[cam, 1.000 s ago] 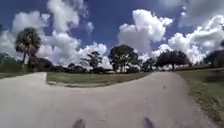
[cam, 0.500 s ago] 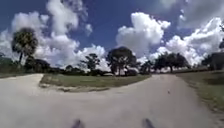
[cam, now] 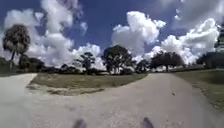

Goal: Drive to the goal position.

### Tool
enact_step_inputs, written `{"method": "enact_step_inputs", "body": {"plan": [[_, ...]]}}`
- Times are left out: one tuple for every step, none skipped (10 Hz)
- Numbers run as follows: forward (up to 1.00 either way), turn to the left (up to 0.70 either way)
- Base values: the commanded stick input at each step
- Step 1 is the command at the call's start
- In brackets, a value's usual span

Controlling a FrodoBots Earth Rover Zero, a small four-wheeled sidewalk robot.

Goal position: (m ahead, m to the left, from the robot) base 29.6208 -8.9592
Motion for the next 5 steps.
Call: {"method": "enact_step_inputs", "body": {"plan": [[0.70, 0.00], [0.70, 0.00], [0.70, 0.00], [0.70, 0.00], [0.70, 0.00]]}}
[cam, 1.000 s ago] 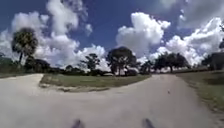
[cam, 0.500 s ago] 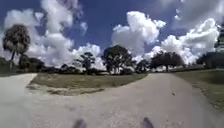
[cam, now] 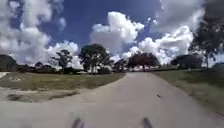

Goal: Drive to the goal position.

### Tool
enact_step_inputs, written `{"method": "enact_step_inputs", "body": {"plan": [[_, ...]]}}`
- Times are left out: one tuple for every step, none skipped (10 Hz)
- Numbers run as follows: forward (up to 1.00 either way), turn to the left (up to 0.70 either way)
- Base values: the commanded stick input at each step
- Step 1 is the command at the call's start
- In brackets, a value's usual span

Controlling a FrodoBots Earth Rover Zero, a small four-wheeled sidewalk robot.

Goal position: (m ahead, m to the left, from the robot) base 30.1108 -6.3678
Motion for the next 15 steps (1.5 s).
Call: {"method": "enact_step_inputs", "body": {"plan": [[0.70, 0.00], [0.70, 0.00], [0.70, 0.00], [0.70, 0.00], [0.70, 0.00], [0.70, 0.00], [0.70, 0.00], [0.70, 0.00], [0.70, 0.00], [0.70, 0.00], [0.70, -0.35], [0.70, -0.29], [0.70, 0.00], [0.70, 0.00], [0.70, 0.00]]}}
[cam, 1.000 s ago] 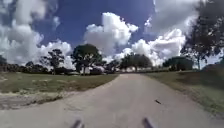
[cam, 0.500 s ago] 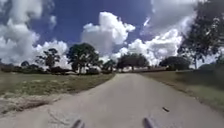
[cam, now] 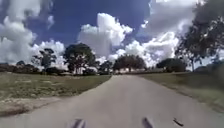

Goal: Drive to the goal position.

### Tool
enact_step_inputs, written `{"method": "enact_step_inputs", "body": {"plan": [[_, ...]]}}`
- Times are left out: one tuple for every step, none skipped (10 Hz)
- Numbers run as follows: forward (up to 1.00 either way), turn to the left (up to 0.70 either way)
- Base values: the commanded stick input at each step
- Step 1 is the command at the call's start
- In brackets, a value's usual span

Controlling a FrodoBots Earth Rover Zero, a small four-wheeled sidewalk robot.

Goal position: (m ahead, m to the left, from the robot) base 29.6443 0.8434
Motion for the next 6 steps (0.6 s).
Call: {"method": "enact_step_inputs", "body": {"plan": [[0.70, 0.00], [0.70, 0.00], [0.70, 0.00], [0.70, 0.00], [0.70, 0.00], [0.70, 0.00]]}}
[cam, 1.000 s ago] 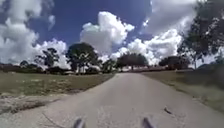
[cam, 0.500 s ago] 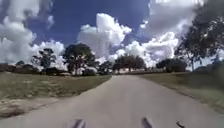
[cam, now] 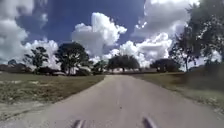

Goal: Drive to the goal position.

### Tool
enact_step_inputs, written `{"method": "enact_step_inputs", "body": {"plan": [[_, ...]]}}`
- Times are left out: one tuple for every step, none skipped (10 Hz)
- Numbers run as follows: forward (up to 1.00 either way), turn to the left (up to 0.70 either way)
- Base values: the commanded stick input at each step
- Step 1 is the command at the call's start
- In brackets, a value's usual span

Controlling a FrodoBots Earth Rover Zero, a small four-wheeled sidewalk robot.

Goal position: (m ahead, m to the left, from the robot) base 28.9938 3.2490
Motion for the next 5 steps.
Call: {"method": "enact_step_inputs", "body": {"plan": [[0.70, 0.00], [0.70, 0.00], [0.70, 0.00], [0.70, 0.07], [0.70, 0.28]]}}
